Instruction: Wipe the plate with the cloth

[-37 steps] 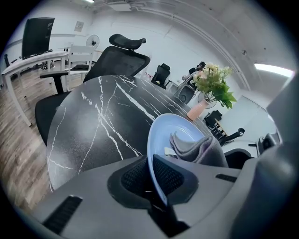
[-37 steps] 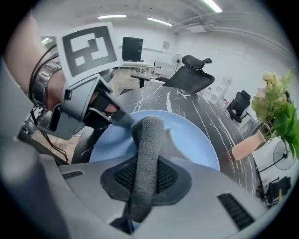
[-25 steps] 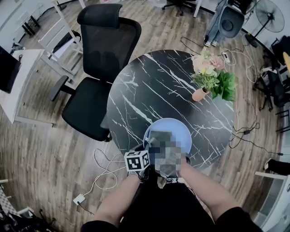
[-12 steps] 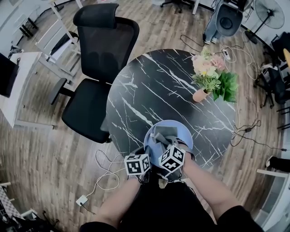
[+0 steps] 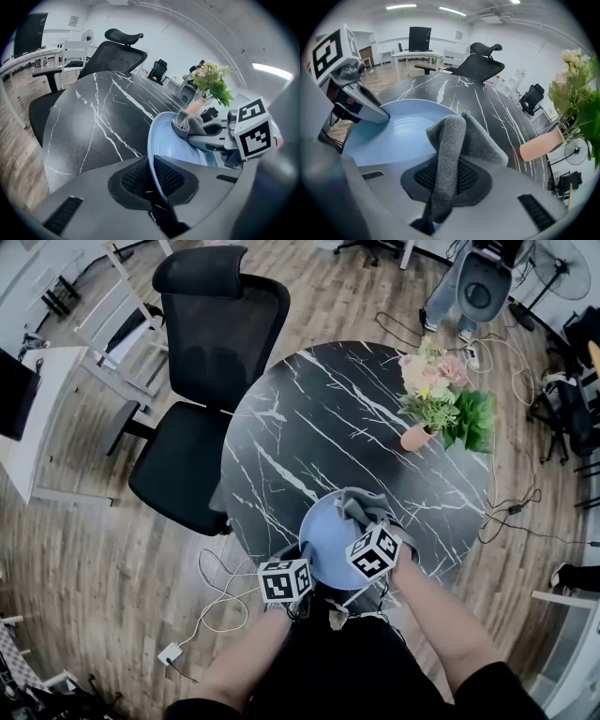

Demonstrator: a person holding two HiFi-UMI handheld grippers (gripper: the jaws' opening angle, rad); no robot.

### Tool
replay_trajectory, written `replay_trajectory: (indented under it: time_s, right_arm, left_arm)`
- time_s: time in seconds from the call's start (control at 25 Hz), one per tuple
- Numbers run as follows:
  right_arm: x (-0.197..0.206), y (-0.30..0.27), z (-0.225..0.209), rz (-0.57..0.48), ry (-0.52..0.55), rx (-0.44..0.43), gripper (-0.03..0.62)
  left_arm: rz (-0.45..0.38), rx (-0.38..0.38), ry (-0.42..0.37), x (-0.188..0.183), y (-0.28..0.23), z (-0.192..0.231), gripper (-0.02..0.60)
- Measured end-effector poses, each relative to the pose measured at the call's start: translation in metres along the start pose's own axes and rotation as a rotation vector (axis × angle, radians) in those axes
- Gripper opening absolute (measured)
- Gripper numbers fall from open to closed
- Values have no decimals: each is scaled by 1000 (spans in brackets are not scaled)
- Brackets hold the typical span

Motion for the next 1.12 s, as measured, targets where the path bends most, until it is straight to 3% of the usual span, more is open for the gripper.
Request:
replay_trajectory:
  time_s: [0.24,0.68,1.12]
  right_arm:
    - [12,-1,-20,35,-101,1,58]
    - [24,9,-26,10,-214,4,60]
    - [27,27,-10,-33,-232,-28,60]
  left_arm:
    - [-3,-7,4,1,0,0,49]
    - [-5,-26,-3,1,0,-2,49]
    - [-12,-41,12,1,1,-2,49]
Point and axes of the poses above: the fingertips, and each gripper's own axes: y backward along the fingers, z to its left, x out of its underside, the point moved 6 cm from there along y, backward along the fingers, and after that the axes turned 12 degrees about z, right-handed, at the moved point
